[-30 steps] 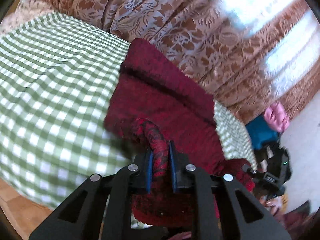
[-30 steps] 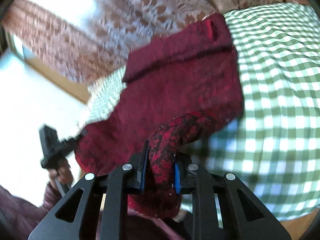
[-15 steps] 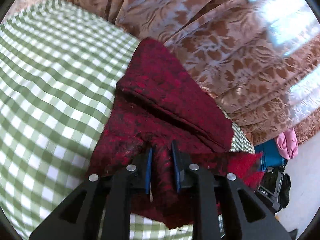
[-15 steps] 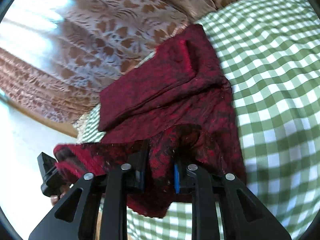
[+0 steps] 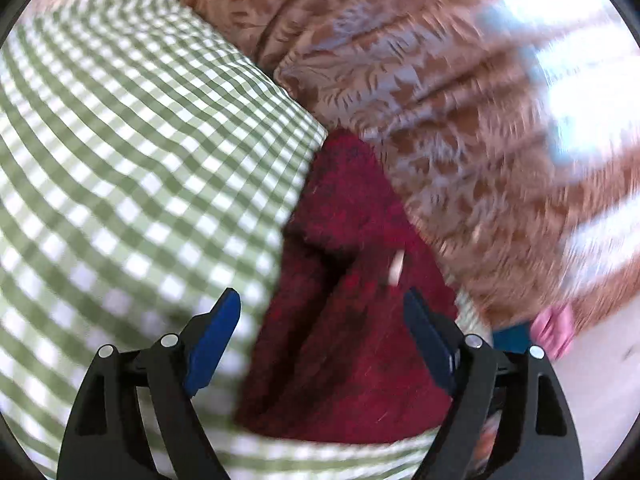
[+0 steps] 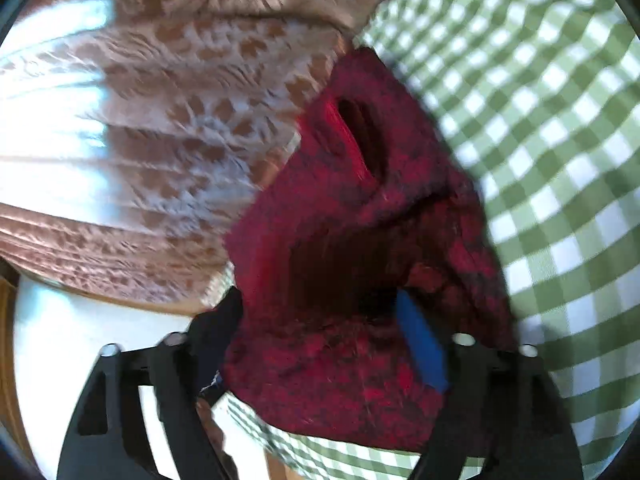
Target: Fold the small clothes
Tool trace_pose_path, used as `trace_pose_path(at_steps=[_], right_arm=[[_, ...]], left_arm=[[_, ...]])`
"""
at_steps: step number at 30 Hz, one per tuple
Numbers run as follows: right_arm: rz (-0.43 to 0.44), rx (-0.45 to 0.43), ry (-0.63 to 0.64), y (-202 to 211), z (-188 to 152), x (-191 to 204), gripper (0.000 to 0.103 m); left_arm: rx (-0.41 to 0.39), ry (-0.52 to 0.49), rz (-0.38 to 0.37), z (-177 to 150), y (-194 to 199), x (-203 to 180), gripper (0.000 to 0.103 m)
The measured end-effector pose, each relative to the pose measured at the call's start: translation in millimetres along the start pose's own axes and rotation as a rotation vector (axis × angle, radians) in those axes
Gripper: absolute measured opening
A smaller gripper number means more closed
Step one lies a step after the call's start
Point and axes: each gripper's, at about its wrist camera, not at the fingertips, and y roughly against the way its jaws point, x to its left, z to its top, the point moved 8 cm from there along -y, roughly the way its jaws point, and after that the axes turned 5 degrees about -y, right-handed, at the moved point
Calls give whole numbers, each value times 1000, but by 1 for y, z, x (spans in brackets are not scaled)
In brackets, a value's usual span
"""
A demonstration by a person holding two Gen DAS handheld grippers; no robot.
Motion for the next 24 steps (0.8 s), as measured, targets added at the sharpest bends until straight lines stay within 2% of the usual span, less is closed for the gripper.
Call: trace_pose_path(at_steps=[5, 8, 9, 10, 11, 12, 14, 16, 18, 21, 24], right_arm=[[-116, -27, 137, 32, -14, -7, 90], [-205, -2, 221, 35, -36, -25, 88], [-227, 4, 246, 35, -41, -31, 83], [-260, 12, 274, 32, -48, -36, 79], [-280, 16, 287, 28, -51, -42, 71], [-307, 13, 304, 23, -53, -45, 69], [-354, 0, 357, 16, -54, -49, 57], [-382, 1, 369, 13, -53, -51, 48], [-375, 10, 354, 18, -53, -51, 34], [-383, 16, 386, 28, -59, -43, 28], [-383, 25, 409, 46, -68, -39, 27]], left_arm=[[72, -120, -17, -51, 4, 9, 82], [80, -143, -14, -64, -2, 6, 77], [86, -152, -14, -66, -6, 4, 75], [93, -163, -10, -66, -11, 2, 68], [100, -173, 9, -67, -15, 2, 63], [110, -187, 36, -68, -20, 2, 57], [144, -185, 76, -70, -29, 6, 42], [141, -175, 75, -71, -26, 5, 35], [141, -178, 75, -74, -20, 3, 31], [143, -185, 70, -84, -8, -4, 29], [156, -187, 66, -98, 2, -11, 29]])
